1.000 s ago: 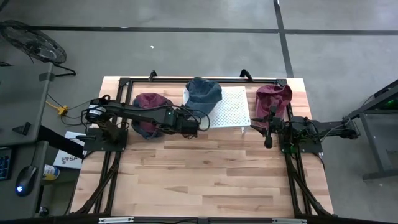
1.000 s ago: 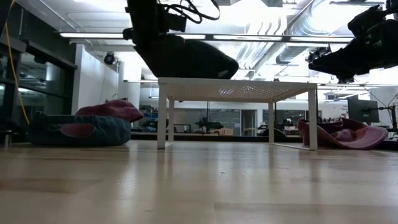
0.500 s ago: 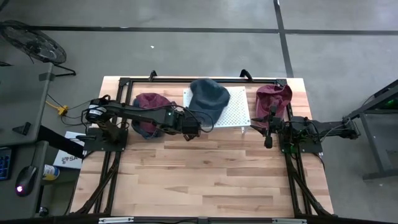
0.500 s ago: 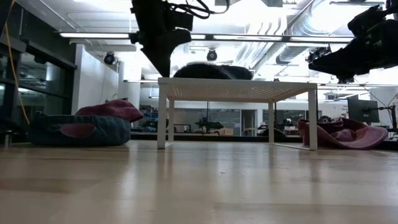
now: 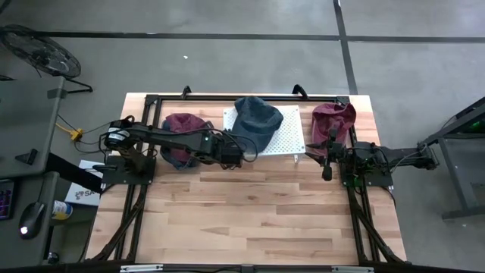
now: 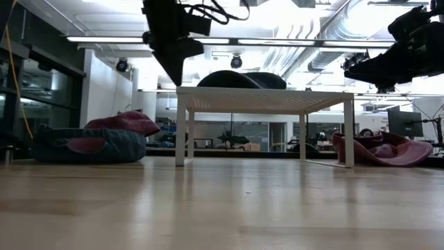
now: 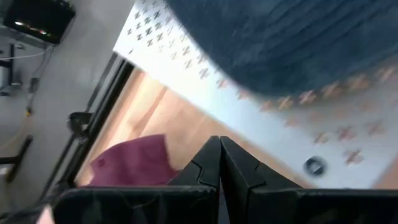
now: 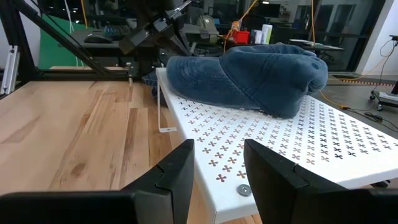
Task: Pick & Place hat
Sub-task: Put the bottom blue cap on the shelf
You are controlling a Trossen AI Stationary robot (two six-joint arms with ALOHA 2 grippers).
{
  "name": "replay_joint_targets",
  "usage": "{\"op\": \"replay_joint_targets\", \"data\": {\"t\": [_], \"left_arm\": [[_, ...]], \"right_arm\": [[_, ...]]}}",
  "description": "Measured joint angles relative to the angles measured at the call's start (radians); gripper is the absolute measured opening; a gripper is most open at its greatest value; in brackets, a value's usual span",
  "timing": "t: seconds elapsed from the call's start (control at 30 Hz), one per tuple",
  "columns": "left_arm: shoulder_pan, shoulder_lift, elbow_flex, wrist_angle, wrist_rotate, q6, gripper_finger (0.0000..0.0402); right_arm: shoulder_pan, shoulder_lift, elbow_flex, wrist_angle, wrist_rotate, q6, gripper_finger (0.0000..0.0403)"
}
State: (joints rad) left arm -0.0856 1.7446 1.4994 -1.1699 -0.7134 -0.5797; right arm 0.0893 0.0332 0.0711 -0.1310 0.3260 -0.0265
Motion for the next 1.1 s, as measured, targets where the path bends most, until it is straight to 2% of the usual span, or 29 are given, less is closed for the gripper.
{"op": "replay_joint_targets", "data": {"t": [0.13,0.3,0.53,0.67,0.83,1.1], "left_arm": [[-0.011,-0.001,0.000,-0.092,-0.039,-0.003,0.0003],[-0.080,-0.001,0.000,-0.223,-0.202,-0.022,0.0003],[-0.282,-0.002,-0.001,-0.356,-0.521,-0.026,0.0003],[-0.395,-0.003,-0.001,-0.339,-0.606,-0.005,0.0003],[-0.489,-0.003,-0.001,-0.185,-0.632,0.030,0.0003],[-0.501,-0.003,-0.001,0.327,-0.640,0.052,0.0003]], "right_arm": [[0.000,0.000,0.000,0.000,0.000,0.000,0.0133],[0.000,0.000,0.000,0.000,0.000,0.000,0.0133],[0.000,0.000,0.000,0.000,0.000,0.000,0.0133],[0.000,0.000,0.000,0.000,0.000,0.000,0.0133],[0.000,0.000,0.000,0.000,0.000,0.000,0.0133],[0.000,0.000,0.000,0.000,0.000,0.000,0.0133]]}}
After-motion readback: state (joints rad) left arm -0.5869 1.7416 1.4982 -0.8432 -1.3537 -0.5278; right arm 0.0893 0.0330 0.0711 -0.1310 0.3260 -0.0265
